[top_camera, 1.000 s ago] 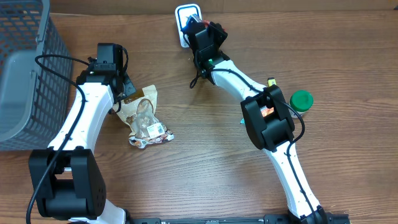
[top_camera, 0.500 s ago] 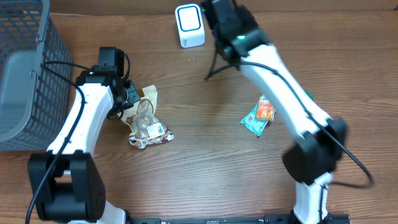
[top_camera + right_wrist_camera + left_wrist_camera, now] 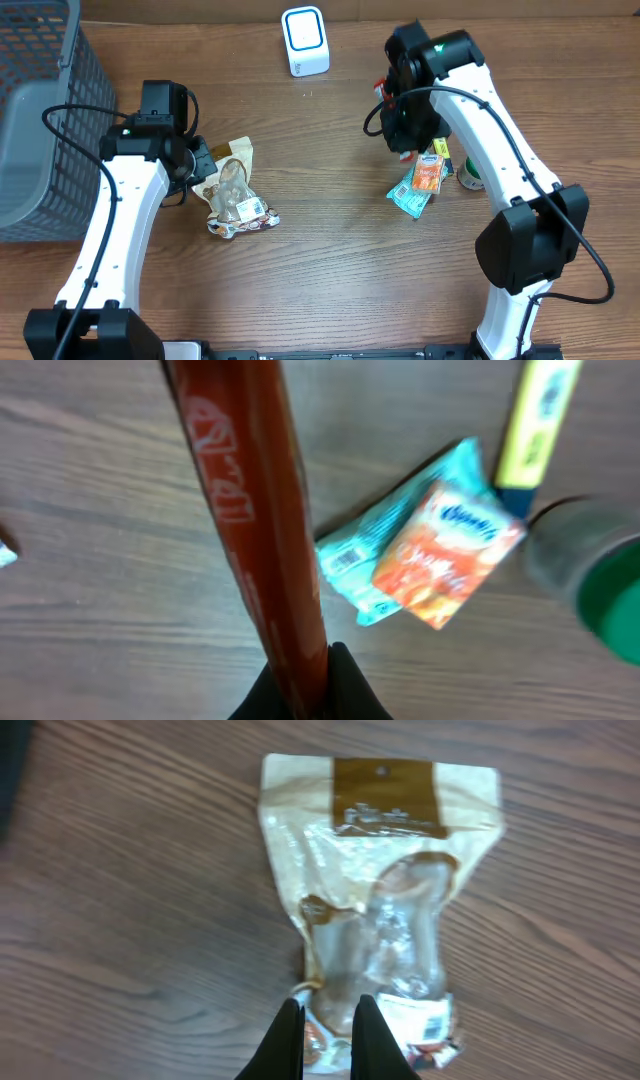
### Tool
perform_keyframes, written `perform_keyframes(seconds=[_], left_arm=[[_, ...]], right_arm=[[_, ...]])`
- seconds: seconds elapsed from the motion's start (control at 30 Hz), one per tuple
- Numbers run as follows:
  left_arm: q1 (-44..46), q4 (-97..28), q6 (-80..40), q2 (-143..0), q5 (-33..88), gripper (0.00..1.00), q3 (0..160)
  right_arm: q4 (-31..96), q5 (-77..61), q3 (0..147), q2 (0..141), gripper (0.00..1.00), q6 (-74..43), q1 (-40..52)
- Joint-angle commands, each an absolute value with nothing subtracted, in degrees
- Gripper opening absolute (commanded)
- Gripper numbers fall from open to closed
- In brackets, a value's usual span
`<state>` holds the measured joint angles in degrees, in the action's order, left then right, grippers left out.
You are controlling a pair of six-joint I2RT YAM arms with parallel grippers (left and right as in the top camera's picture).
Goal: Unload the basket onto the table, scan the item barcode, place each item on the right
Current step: 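Bring the red stick snack back and drop it near the wipes pack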
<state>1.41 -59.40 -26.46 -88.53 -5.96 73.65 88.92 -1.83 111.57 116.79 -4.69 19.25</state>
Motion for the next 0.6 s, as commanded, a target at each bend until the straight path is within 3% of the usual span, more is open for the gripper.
perform_keyframes(seconds=[0.0, 0.23, 0.37, 0.4, 0.47, 0.5, 0.57], left_arm=[[1.52, -59.61, -27.31, -90.72, -9.43, 0.04, 73.95], [1.52, -59.31, -27.49, -96.51, -11.42, 0.05, 73.95], [1.34, -58.65, -27.46, -98.89, -12.73, 0.1, 73.95], [1.34, -58.19, -27.46, -99.29, -12.69, 0.13, 73.95], [1.26, -57.25, -27.44, -100.07, -12.84, 0.15, 73.95], [1.17, -56.53, -27.44, -100.6, -12.93, 0.17, 73.95], [1.1, -55.42, -27.44, -101.23, -14.02, 0.18, 73.95]], right_arm=[[86.91, -4.78, 106.72, 117.08, 0.07, -6.02, 18.7], [82.04, -4.54, 95.85, 117.08, 0.07, -6.02, 18.61], [80.84, -2.17, 92.33, 117.1, 0.15, -6.02, 18.57], [80.44, -1.56, 91.77, 117.08, 0.22, -6.02, 18.57], [79.92, -1.39, 91.29, 117.08, 0.56, -6.02, 18.57], [79.66, -1.41, 91.2, 117.08, 0.63, -6.02, 18.57], [78.94, -1.45, 91.22, 117.1, 0.67, -6.07, 18.57]])
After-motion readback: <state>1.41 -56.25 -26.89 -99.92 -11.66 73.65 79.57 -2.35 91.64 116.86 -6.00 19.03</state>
